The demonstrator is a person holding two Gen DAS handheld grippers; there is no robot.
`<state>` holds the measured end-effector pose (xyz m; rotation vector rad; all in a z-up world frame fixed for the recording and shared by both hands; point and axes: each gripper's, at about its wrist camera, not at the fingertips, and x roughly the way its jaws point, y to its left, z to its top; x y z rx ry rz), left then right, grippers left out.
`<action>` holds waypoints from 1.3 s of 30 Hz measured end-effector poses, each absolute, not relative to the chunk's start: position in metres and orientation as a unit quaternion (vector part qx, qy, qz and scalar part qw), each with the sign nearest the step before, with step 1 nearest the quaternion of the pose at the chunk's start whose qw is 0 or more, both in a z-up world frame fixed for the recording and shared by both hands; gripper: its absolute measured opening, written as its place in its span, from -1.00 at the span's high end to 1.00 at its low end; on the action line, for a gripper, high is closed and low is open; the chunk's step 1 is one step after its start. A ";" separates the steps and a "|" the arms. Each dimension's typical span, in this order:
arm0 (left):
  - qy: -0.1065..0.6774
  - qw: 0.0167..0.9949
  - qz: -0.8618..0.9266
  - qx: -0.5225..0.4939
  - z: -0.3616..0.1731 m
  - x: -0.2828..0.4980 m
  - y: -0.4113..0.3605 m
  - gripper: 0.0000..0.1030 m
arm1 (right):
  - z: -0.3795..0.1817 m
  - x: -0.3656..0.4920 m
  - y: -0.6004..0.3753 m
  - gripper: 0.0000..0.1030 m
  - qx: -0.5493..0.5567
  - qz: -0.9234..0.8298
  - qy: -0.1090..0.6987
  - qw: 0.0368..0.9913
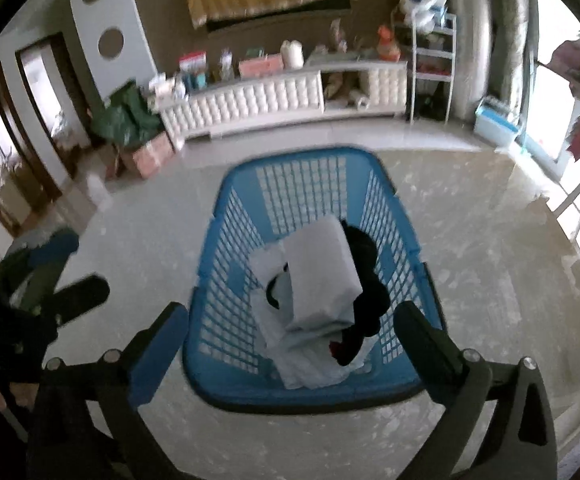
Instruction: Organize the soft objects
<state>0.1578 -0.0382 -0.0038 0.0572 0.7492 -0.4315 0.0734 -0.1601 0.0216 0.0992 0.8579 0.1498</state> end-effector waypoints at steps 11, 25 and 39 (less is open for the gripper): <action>0.277 0.944 -0.178 0.009 0.042 0.089 -0.019 -1.00 | 0.072 0.019 -0.136 -0.99 0.008 0.049 0.298 0.953; 0.239 0.959 -0.149 0.015 0.058 0.021 -0.003 -1.00 | 0.080 -0.027 -0.116 -0.99 0.000 0.053 0.260 0.964; 0.231 0.962 -0.142 0.022 0.058 -0.006 -0.010 -1.00 | 0.078 -0.042 -0.115 -0.99 0.010 0.070 0.259 0.963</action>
